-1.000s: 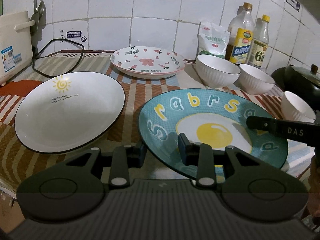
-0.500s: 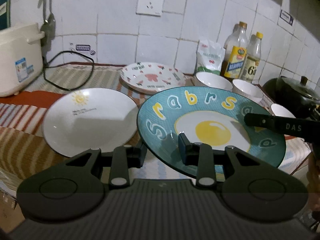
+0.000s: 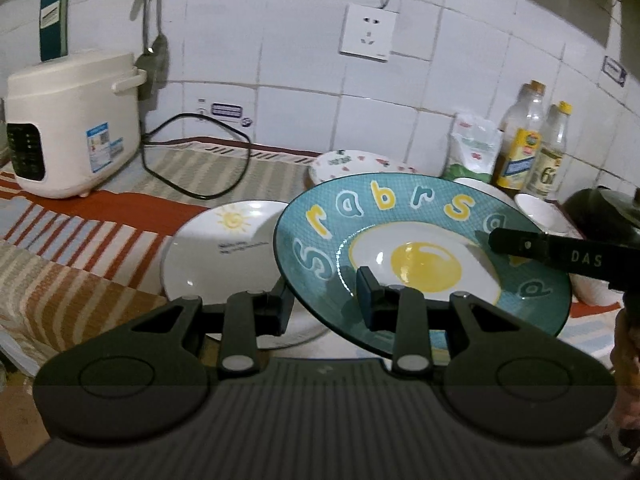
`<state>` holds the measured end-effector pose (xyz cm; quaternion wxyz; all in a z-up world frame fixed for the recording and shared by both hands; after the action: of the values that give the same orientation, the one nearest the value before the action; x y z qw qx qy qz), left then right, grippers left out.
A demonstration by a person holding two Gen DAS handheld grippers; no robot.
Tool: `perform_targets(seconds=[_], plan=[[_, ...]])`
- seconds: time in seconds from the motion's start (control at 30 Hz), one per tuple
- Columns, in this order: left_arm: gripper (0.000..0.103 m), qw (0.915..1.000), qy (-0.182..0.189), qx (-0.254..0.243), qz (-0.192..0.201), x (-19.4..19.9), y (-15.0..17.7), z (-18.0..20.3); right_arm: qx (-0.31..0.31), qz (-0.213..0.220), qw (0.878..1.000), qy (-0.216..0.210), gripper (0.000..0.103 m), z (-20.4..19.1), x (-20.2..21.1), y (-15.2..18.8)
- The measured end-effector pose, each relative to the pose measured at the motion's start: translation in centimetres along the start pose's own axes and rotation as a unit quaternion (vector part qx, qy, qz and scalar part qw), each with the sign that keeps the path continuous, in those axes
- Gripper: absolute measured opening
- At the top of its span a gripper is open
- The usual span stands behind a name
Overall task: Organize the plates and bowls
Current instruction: 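Lift the blue egg plate with both grippers and lower it onto the sun plate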
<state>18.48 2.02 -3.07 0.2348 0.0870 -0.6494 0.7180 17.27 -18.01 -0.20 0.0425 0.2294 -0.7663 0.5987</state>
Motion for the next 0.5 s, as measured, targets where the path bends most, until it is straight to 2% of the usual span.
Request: perform_targets(seconds=[0.33,0.5], plan=[[0.032,0.9993,-0.034,0.007,-0.012,-2.5,0.3,-5.0,-0.002,-0.027,0.999,-0.031,0.020,-2.9,-5.5,1.2],[0.032,0.9988,-0.039,0.009,-0.027,-3.9,1.0,-7.1,0.006,-0.046,0.998,-0.038,0.021,-3.8,-8.0,2.0]])
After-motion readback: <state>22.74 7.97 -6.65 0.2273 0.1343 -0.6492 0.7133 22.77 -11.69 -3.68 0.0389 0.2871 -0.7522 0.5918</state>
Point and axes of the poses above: each gripper's, at about its wrist camera, not at the fingertips, and x roughly against the way its jaws point, z to its right, y to its underside, the point moved 8 cm from there along -x, roughly the way its jaws point, and after that the axes turned 8 degrees about z, right-handed, at the moved point
